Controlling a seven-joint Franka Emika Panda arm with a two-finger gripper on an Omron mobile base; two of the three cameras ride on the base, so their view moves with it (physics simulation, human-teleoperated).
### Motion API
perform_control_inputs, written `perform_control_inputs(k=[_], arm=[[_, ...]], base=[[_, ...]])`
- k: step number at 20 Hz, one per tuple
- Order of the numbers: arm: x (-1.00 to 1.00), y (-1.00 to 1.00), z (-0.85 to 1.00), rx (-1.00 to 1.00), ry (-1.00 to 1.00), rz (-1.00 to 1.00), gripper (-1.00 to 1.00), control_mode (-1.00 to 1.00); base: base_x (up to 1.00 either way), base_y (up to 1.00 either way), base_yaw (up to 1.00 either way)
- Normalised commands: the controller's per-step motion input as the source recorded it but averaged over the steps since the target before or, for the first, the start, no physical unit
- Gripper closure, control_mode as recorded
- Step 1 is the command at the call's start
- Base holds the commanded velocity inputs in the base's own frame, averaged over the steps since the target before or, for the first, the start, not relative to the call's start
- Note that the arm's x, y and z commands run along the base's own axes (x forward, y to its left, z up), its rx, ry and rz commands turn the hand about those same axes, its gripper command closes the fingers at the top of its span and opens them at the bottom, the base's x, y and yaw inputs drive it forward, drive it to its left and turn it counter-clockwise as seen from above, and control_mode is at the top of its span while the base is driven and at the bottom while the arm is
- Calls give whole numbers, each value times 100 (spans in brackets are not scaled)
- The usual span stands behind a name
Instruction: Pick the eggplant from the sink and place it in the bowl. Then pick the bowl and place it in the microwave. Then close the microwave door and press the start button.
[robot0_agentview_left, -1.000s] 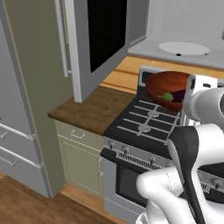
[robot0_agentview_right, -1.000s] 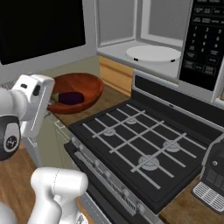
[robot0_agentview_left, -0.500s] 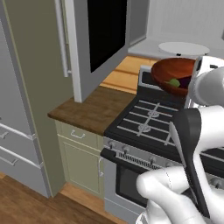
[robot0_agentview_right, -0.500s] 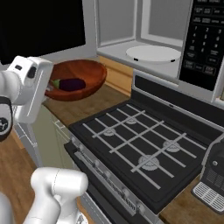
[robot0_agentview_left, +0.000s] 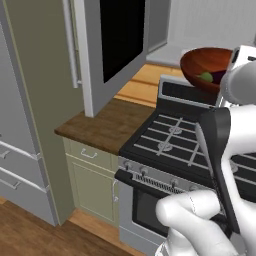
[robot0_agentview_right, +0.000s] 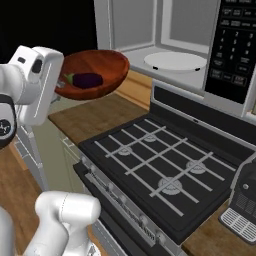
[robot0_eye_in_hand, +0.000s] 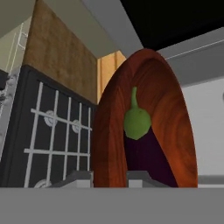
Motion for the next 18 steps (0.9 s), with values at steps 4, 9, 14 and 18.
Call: perform_control_inputs(k=[4,9,14,18], arm=[[32,-16,28,0,-6,-5,100,-100],[32,-27,21,1,-1,-4,100,-100],[56,-40,4,3,0,0,100,-100],[56,-28,1,2,0,0,100,-100]], base=[[0,0,0],[0,0,0],[0,0,0],[0,0,0]])
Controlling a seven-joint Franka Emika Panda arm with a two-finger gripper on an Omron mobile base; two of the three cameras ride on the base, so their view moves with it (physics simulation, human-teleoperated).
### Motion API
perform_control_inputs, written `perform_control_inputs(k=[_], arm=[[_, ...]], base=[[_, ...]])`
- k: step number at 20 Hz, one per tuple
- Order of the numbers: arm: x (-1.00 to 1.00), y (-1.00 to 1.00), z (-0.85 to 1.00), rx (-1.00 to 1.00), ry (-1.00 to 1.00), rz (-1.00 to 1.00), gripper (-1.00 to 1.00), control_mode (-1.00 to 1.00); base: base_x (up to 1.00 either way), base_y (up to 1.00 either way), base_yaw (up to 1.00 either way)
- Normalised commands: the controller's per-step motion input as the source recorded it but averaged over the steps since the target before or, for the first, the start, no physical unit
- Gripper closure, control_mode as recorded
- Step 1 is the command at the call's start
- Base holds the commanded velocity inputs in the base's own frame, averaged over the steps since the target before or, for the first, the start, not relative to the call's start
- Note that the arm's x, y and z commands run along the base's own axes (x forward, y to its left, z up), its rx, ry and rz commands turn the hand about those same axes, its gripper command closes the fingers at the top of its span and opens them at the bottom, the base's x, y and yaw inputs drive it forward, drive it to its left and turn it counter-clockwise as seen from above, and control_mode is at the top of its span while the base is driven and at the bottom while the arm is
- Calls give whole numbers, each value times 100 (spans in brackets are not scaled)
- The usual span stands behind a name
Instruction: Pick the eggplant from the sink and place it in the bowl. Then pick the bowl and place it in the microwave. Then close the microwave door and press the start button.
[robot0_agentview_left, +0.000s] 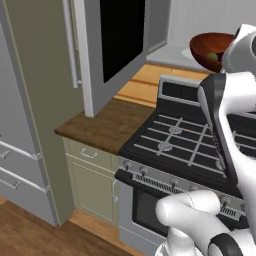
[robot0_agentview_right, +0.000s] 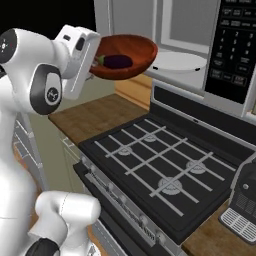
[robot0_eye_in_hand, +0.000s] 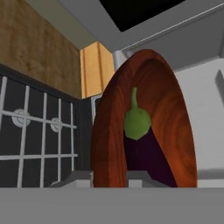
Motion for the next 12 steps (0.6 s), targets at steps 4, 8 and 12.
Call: perform_control_inputs(k=[4,8,12], arm=[[41,-16,5,1,0,0,100,-100],[53,-23,2,0,0,0,100,-100],[56,-36,4,3,0,0,100,-100]], base=[[0,0,0],[0,0,0],[0,0,0]])
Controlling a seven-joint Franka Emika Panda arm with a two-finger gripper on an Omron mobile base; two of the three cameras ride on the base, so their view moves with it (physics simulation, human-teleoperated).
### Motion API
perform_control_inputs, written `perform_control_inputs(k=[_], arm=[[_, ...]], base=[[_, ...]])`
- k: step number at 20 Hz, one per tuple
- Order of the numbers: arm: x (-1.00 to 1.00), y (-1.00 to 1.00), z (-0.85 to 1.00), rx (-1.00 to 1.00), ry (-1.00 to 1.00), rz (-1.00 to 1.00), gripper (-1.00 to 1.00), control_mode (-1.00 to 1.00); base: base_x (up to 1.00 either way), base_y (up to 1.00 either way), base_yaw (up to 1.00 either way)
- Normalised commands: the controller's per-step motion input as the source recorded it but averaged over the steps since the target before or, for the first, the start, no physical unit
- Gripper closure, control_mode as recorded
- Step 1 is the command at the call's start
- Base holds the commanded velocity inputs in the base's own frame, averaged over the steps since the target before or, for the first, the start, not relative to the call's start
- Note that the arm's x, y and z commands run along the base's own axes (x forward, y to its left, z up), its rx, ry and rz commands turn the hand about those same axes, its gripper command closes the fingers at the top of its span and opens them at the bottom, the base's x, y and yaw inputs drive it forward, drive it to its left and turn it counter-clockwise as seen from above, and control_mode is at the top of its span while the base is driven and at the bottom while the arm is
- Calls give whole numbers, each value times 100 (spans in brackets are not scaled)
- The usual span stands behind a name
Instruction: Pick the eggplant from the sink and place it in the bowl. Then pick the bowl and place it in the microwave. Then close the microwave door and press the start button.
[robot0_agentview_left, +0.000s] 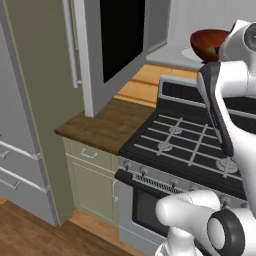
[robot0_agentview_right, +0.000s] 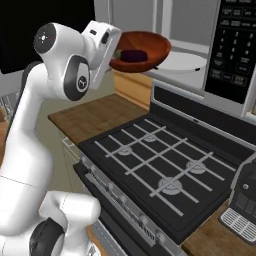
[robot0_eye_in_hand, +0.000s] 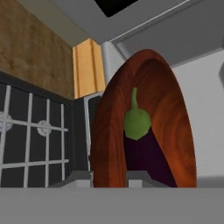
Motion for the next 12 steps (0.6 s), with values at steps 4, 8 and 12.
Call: perform_control_inputs(k=[4,8,12], arm=[[57,-37,2,2,0,0,100,-100],[66,-41,0,3,0,0,100,-100],[60,-34,0,1,0,0,100,-100]], base=[[0,0,0],[0,0,0],[0,0,0]])
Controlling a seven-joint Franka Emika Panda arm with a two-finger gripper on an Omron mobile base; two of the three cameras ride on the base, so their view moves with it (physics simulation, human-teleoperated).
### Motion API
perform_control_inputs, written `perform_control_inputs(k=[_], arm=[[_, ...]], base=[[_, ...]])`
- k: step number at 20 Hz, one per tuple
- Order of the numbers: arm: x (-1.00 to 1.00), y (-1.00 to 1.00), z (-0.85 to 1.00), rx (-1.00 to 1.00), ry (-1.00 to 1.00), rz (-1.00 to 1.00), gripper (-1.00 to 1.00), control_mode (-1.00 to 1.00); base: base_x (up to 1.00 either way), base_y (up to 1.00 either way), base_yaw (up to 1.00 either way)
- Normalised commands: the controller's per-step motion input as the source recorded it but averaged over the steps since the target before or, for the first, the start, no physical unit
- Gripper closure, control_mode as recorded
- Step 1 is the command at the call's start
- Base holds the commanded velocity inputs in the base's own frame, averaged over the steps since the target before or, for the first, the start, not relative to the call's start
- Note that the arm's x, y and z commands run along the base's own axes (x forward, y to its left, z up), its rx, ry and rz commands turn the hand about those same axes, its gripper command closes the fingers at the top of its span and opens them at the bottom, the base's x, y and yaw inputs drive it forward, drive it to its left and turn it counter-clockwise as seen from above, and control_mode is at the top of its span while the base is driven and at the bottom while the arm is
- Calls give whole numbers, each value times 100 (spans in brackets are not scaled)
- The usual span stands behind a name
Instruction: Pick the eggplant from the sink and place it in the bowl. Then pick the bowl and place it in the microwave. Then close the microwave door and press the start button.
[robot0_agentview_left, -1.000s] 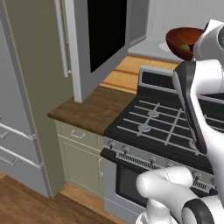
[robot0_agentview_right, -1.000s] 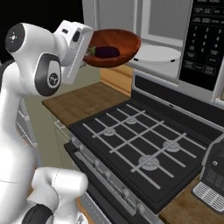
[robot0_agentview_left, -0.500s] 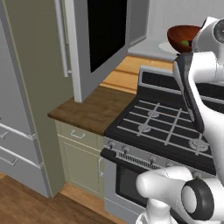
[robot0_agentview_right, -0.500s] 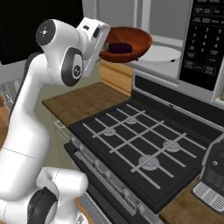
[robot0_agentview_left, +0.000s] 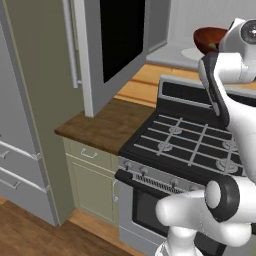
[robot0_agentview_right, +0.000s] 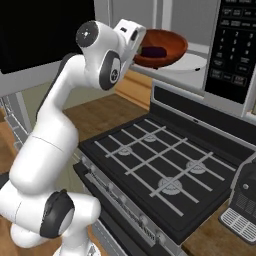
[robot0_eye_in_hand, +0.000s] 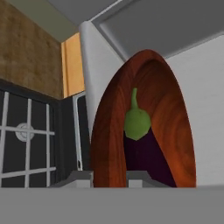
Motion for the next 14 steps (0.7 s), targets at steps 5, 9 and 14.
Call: perform_control_inputs(k=[5,9,14], arm=[[56,-19,0,0,1,0,100,-100],[47,-6,-10,0,8,0,100,-100],[44,-8,-18,0,13,0,100,-100]], base=[[0,0,0],[0,0,0],[0,0,0]])
